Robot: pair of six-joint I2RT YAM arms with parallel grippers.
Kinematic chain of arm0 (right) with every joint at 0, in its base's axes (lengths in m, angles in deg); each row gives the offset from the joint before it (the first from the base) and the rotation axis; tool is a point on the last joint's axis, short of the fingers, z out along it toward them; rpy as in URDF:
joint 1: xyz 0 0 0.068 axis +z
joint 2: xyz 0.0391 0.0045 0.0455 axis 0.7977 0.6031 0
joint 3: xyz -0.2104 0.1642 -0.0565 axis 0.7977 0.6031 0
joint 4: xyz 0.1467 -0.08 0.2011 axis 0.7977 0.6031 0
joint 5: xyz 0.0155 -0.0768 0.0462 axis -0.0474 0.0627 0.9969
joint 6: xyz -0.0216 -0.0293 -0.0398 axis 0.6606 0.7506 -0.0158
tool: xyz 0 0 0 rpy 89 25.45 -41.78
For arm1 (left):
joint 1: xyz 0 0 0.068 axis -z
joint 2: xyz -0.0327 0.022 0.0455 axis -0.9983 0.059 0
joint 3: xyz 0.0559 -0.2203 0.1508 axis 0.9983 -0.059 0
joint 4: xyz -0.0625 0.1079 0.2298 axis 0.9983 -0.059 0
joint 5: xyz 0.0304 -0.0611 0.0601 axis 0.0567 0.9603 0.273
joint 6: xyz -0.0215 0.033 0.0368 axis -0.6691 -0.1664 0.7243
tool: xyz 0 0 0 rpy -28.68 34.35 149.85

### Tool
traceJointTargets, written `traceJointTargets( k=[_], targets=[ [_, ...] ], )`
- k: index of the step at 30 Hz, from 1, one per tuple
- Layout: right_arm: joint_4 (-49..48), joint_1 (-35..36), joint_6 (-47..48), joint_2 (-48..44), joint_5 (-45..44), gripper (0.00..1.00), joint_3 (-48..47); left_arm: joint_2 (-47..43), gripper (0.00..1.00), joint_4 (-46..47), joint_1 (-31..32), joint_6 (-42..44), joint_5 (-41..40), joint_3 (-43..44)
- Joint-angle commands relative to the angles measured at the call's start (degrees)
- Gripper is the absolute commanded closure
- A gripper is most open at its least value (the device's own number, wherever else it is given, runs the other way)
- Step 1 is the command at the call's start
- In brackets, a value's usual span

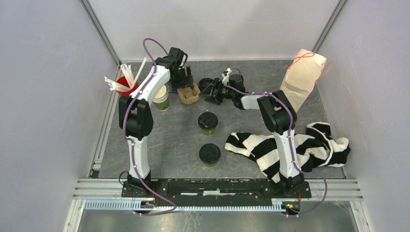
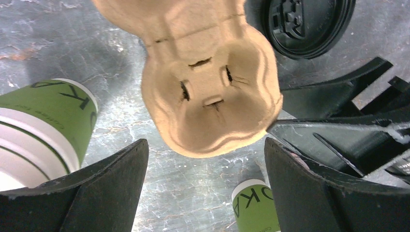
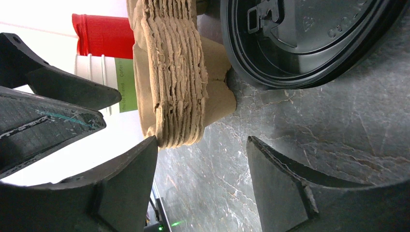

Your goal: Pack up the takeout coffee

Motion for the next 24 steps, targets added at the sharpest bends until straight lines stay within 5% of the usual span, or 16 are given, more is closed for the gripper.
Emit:
traceJointTargets(
  k=[1, 6, 11, 16, 24],
  targets=[
    [2.14, -0.18, 1.86, -3.58, -0.44, 0.33, -1.70, 1.28, 0.21, 2.18, 0.90, 1.70, 5.07, 0.98],
    [-1.15, -0.21, -1.70, -3.11, 0.20, 0.42, -0.33, 1.02, 0.34, 5.93, 2.36, 8.24, 6.38, -0.97],
    [-2.47, -0.22, -3.95, -2.90, 0.36, 0.45, -0.46, 2.77, 0.22, 4.86, 2.95, 14.29, 7.25, -1.16],
    [-5.17, -0.32, -7.87, -2.29, 0.44, 0.50, -0.46, 2.81, 0.23, 4.83, 4.16, 14.03, 9.18, -2.44],
    [-6.88, -0.40, -11.32, -0.34, 0.59, 0.57, -2.74, 3.07, 0.46, 4.85, 7.35, 14.78, 5.43, -3.25]
  ],
)
